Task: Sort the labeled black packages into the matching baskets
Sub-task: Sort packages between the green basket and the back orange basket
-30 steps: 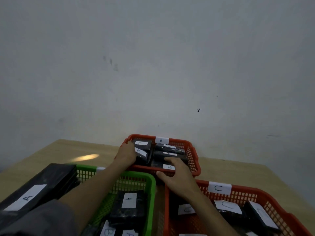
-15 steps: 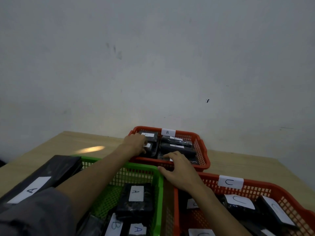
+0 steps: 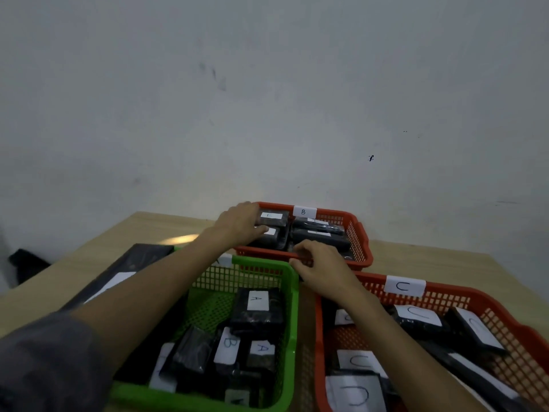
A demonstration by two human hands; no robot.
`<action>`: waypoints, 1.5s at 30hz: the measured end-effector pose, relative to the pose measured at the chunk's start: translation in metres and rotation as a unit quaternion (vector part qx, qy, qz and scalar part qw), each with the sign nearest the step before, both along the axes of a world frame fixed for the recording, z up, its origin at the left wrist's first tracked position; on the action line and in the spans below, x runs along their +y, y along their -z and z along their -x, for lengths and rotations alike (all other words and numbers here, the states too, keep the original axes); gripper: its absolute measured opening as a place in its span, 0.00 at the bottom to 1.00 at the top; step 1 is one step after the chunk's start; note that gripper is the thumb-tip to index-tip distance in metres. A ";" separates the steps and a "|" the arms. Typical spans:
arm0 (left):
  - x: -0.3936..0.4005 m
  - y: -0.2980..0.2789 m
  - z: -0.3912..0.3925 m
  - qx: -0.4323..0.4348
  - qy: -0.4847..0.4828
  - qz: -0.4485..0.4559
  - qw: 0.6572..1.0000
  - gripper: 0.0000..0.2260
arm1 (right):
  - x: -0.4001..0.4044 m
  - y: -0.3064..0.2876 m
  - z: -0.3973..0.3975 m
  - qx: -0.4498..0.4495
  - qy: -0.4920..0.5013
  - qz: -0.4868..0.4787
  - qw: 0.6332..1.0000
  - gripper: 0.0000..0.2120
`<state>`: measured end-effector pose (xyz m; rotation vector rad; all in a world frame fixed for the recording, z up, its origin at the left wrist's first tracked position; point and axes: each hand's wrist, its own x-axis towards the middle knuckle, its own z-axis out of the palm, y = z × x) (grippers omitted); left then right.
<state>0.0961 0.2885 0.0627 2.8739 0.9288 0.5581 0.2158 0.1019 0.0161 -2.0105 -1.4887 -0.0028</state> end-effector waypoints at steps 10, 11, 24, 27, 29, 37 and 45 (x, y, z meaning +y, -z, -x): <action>-0.095 0.033 0.084 0.219 0.037 0.184 0.957 0.23 | -0.025 0.015 0.070 0.009 0.006 -0.009 1.000 0.15; -0.100 0.039 0.088 0.225 0.035 0.194 0.954 0.28 | -0.026 0.017 0.076 0.003 0.021 -0.023 1.000 0.16; -0.101 0.057 0.117 0.143 -0.024 0.280 0.949 0.27 | -0.035 0.024 0.087 -0.016 0.053 -0.133 0.990 0.08; -0.096 0.050 0.120 0.180 -0.031 0.305 0.935 0.27 | -0.033 0.025 0.087 -0.013 0.060 -0.139 0.988 0.07; -0.094 0.047 0.119 0.180 -0.042 0.316 0.931 0.27 | -0.034 0.025 0.087 -0.012 0.062 -0.140 0.988 0.07; -0.095 0.042 0.116 0.172 -0.056 0.317 0.931 0.15 | -0.034 0.025 0.087 0.005 0.062 -0.141 0.988 0.07; -0.097 0.025 0.134 0.160 -0.113 0.232 0.953 0.18 | -0.033 0.026 0.086 0.012 0.071 -0.137 0.988 0.06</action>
